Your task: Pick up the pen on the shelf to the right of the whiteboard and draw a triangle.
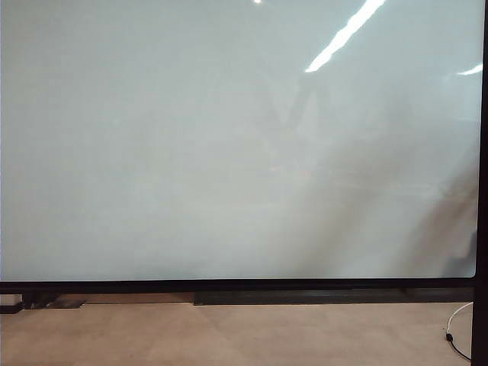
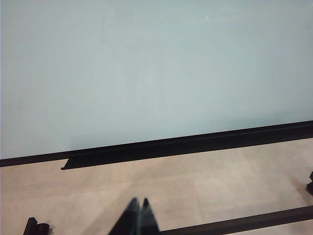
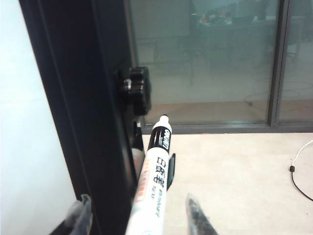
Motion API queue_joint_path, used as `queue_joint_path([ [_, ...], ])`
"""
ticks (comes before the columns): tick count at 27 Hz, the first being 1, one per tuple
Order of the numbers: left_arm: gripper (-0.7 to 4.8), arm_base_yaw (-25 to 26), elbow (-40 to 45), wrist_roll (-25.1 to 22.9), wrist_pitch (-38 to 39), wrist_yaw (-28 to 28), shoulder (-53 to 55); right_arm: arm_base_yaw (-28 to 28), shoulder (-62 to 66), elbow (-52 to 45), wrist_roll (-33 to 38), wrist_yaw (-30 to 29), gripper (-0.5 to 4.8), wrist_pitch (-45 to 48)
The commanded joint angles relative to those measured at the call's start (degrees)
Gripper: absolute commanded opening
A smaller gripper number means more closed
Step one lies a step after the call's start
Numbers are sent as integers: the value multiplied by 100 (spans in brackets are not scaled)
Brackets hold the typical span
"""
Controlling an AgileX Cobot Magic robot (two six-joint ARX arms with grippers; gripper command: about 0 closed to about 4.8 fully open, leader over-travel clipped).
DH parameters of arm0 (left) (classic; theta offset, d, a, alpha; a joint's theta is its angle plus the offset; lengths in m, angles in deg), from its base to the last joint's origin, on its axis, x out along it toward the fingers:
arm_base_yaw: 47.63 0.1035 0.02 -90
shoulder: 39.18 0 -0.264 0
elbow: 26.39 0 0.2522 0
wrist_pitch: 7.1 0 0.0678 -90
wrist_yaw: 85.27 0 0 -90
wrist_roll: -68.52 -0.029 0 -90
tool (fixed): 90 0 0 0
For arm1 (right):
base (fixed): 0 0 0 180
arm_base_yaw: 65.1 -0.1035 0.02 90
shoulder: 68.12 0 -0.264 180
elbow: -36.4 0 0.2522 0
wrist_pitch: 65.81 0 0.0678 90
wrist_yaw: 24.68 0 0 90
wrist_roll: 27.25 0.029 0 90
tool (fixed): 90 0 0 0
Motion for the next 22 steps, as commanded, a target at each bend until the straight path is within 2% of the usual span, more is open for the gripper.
queue_joint_path([
  [1,-5,-2,-20,-4,-28,17,4,9,-17,11,-37,4,237,83],
  [6,-5,-2,-20,-4,-28,17,4,20,-17,11,-50,7,237,81],
  [9,-5,-2,-20,-4,-31,17,4,20,-17,11,-52,7,205,79],
  [22,-5,-2,-20,-4,-31,17,4,17,-17,13,-55,7,196,77],
])
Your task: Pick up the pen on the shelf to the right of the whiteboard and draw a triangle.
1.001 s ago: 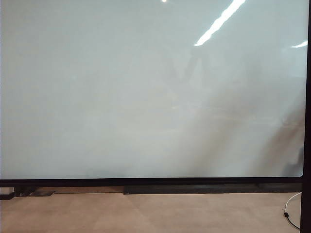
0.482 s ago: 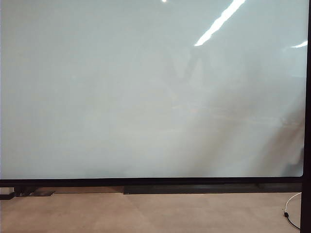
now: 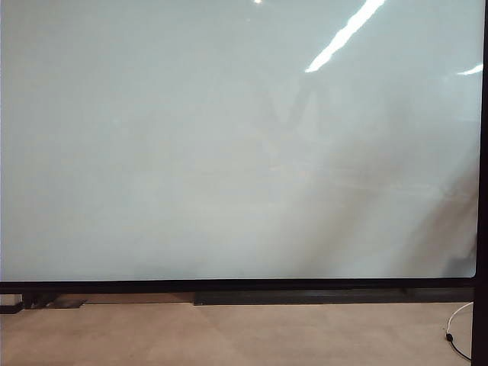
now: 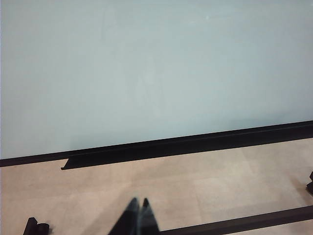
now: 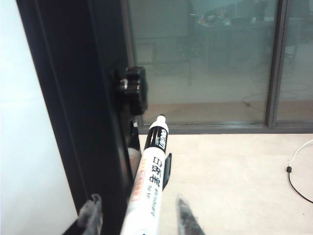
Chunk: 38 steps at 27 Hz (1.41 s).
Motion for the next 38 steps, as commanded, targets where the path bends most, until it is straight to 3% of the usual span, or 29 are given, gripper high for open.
queue_joint_path([
  [1,-5,-2,-20,-4,-31,17,4,-7,-17,13,0,2,187,77],
  [3,-5,-2,-20,-4,-31,17,4,-7,-17,13,0,2,146,74],
  [16,-5,-2,-20,-4,-31,17,4,-15,-17,13,2,0,142,55],
  [19,-5,-2,-20,-4,-31,17,4,-15,-17,13,0,-2,91,33],
  [23,-5,-2,-20,-4,-28,17,4,-17,-17,13,0,-2,74,33],
  [25,-5,-2,-20,-4,-28,17,4,-17,-17,13,-2,-20,29,33],
  [27,-5,-2,-20,-4,-28,17,4,-15,-17,11,-2,-22,19,31],
  [38,-5,-2,-20,-4,-28,17,4,85,-269,11,4,-162,-1,55],
])
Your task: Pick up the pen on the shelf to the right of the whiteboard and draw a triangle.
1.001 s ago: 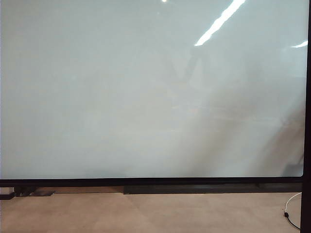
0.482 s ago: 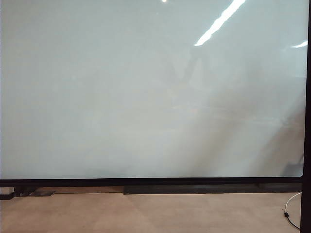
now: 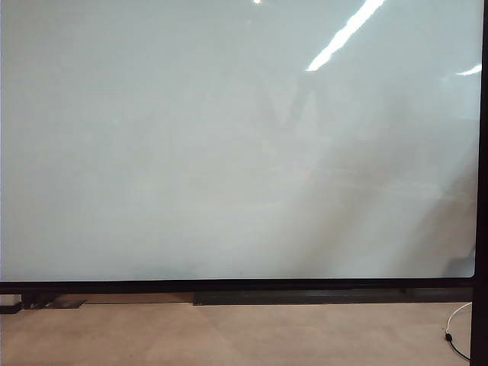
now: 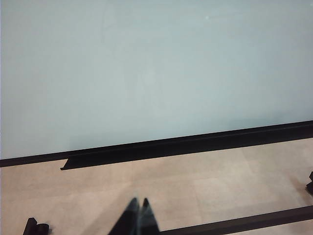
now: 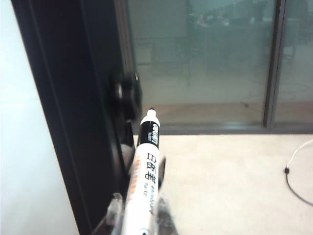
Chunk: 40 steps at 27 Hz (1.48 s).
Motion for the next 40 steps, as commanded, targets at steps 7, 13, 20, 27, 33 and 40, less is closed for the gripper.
queue_joint_path([
  [7,-5,-2,-20,-4,-31,17,4,444,-522,48,4,103,-2,2],
  [13,-5,-2,-20,-4,-31,17,4,1008,-1054,-81,48,98,-4,-708],
  [20,-5,-2,-20,-4,-28,17,4,1097,-3075,-1008,-149,1012,-5,-1961],
  [27,-5,-2,-20,-4,-28,15,4,186,-5296,-1283,-614,2243,-5,-4183],
  [33,-5,-2,-20,-4,-31,17,4,-1307,-6509,-1281,-761,3029,-5,-5285],
  [40,-5,-2,-20,-4,-28,17,4,-3982,-7591,-1281,-855,4802,-5,-6207],
])
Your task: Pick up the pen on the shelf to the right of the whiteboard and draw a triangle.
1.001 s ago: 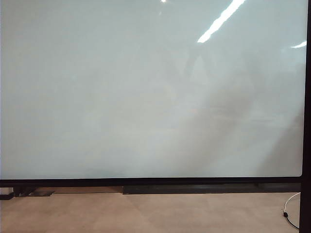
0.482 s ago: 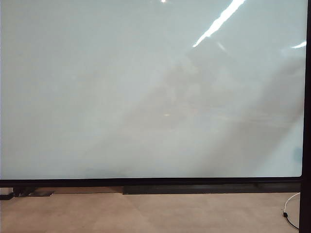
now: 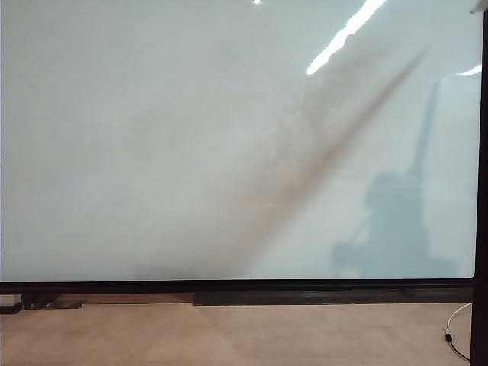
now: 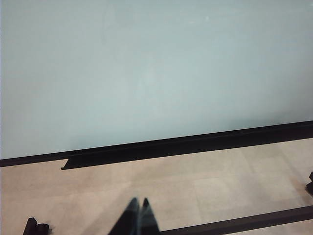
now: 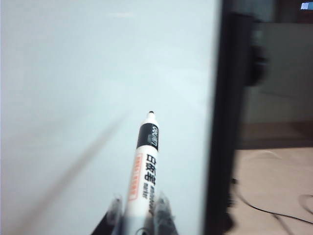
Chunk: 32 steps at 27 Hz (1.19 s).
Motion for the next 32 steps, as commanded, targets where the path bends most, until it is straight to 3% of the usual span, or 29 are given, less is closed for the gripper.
queue_joint_path([
  [1,-5,-2,-22,-4,-28,17,4,-966,-72,17,2,374,-5,63],
  [6,-5,-2,-22,-4,-31,20,4,-2337,417,22,-44,1073,-5,837],
  [11,-5,-2,-20,-4,-31,17,4,-2949,1805,391,-46,1056,-5,1912],
  [21,-5,-2,-22,-4,-31,20,4,-3582,3198,1659,-796,765,-5,2253],
  [32,-5,-2,-22,-4,-31,20,4,-3740,3366,1644,-789,1154,-5,1749],
])
